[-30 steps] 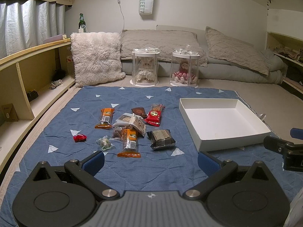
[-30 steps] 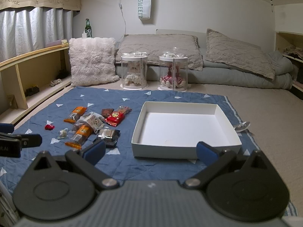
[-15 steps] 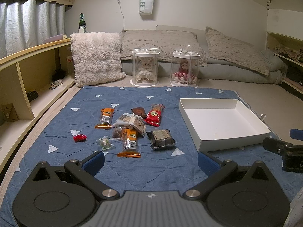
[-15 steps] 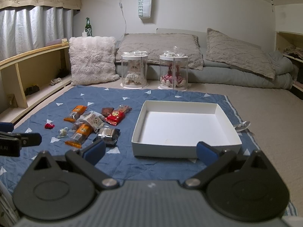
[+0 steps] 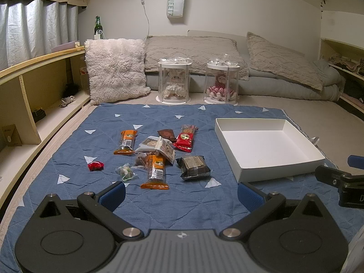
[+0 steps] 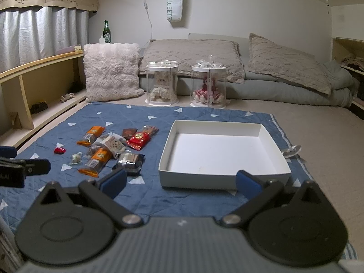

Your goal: Organize snacks

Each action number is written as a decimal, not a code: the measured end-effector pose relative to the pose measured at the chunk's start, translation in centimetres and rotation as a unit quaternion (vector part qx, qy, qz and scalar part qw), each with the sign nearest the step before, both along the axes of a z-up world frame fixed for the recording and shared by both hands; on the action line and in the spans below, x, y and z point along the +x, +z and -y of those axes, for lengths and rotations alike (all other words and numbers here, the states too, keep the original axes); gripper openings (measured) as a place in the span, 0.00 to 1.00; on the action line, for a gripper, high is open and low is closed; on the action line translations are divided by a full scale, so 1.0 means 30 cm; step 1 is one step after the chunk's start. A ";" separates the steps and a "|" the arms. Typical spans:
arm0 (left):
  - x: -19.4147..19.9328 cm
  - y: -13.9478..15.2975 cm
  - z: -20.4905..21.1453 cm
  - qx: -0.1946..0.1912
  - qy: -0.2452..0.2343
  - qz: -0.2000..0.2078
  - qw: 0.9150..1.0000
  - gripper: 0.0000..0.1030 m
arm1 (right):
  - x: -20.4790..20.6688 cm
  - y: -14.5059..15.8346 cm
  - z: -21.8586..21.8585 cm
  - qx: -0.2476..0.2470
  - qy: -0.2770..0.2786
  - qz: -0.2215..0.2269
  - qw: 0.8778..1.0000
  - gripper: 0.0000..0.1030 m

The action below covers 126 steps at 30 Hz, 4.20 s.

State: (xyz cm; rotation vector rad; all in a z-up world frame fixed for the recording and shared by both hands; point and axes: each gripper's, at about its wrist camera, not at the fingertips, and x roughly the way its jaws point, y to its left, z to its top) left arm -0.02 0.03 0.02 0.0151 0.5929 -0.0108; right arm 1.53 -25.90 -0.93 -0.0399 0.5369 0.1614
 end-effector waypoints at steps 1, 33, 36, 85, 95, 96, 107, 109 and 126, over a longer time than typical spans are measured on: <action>0.000 0.000 0.000 0.000 0.000 0.000 1.000 1.00 | 0.001 0.001 0.000 0.000 0.000 0.000 1.000 1.00; 0.185 0.050 -0.132 -0.028 0.067 -0.025 0.997 1.00 | 0.197 0.048 -0.074 0.018 0.036 0.004 0.999 1.00; 0.223 0.051 -0.157 -0.033 0.076 -0.033 0.996 1.00 | 0.233 0.045 -0.092 0.028 0.044 -0.010 0.999 1.00; 0.860 -0.262 -0.354 -0.090 0.072 -0.196 0.974 1.00 | 0.892 -0.441 -0.492 0.038 0.090 -0.318 0.943 0.66; 0.904 -0.303 -0.277 -0.095 0.049 -0.233 0.967 0.78 | 0.846 -0.422 -0.461 0.031 0.090 -0.325 0.941 0.59; 0.911 -0.314 -0.269 -0.089 0.048 -0.239 0.966 0.75 | 0.839 -0.420 -0.458 0.031 0.093 -0.327 0.940 0.59; 0.958 -0.399 -0.192 -0.038 0.033 -0.262 0.964 0.61 | 0.767 -0.389 -0.403 0.028 0.110 -0.333 0.936 0.58; 0.968 -0.412 -0.182 -0.027 0.033 -0.265 0.963 0.58 | 0.766 -0.388 -0.397 0.027 0.110 -0.333 0.936 0.58; 0.834 -0.363 -0.192 -0.012 0.021 -0.264 0.964 0.35 | 0.746 -0.375 -0.364 0.027 0.114 -0.324 0.939 0.57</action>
